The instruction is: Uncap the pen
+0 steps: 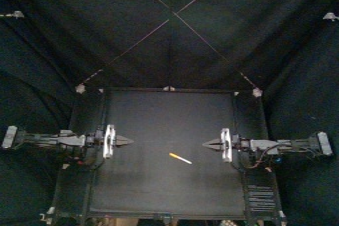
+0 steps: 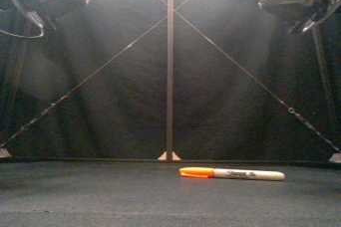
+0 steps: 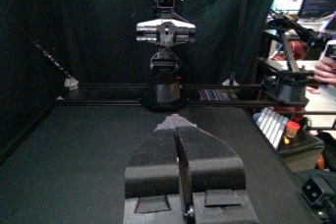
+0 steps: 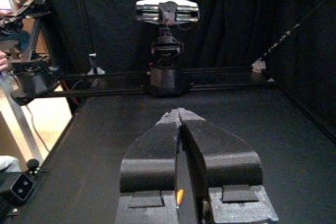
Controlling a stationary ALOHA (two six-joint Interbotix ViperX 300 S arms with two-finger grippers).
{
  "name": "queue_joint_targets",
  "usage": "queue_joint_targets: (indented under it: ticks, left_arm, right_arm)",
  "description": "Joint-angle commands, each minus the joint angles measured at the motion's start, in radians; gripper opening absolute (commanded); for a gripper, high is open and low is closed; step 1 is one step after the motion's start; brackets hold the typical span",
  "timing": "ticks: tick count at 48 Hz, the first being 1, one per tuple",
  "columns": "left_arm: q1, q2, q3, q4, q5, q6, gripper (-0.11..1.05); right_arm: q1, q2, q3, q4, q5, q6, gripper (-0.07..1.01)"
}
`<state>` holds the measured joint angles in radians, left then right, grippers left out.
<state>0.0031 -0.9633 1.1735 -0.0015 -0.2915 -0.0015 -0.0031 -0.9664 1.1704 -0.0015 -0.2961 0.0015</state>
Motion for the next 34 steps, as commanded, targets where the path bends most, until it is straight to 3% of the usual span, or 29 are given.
queue_joint_targets:
  ticks: [1, 6, 10, 15, 19, 24, 34]
  left_arm:
    - [0.006, 0.057, -0.003, 0.006, -0.014, 0.0077, -0.08]
    - [0.011, 0.124, -0.017, 0.008, -0.018, 0.0077, -0.02]
    - [0.017, 0.178, -0.031, 0.008, -0.020, 0.0061, 0.01]
    - [0.040, 0.249, -0.051, 0.006, -0.025, 0.0061, 0.03]
    - [0.058, 0.293, -0.061, 0.005, -0.031, 0.0061, 0.05]
    - [0.074, 0.345, -0.067, 0.003, -0.037, 0.0046, 0.10]
    - [0.083, 0.426, -0.074, 0.003, -0.069, 0.0015, 0.24]
  right_arm:
    - [0.006, 0.035, 0.011, 0.014, -0.002, 0.015, -0.02]
    - [0.009, 0.092, 0.029, 0.052, 0.002, 0.052, 0.05]
    - [0.011, 0.167, 0.026, 0.106, 0.012, 0.094, 0.08]
    - [0.011, 0.255, 0.008, 0.161, 0.035, 0.143, 0.11]
    - [0.012, 0.325, -0.012, 0.181, 0.066, 0.167, 0.17]
    - [0.017, 0.411, -0.046, 0.187, 0.115, 0.181, 0.34]
    - [0.025, 0.557, -0.107, 0.176, 0.167, 0.181, 0.73]
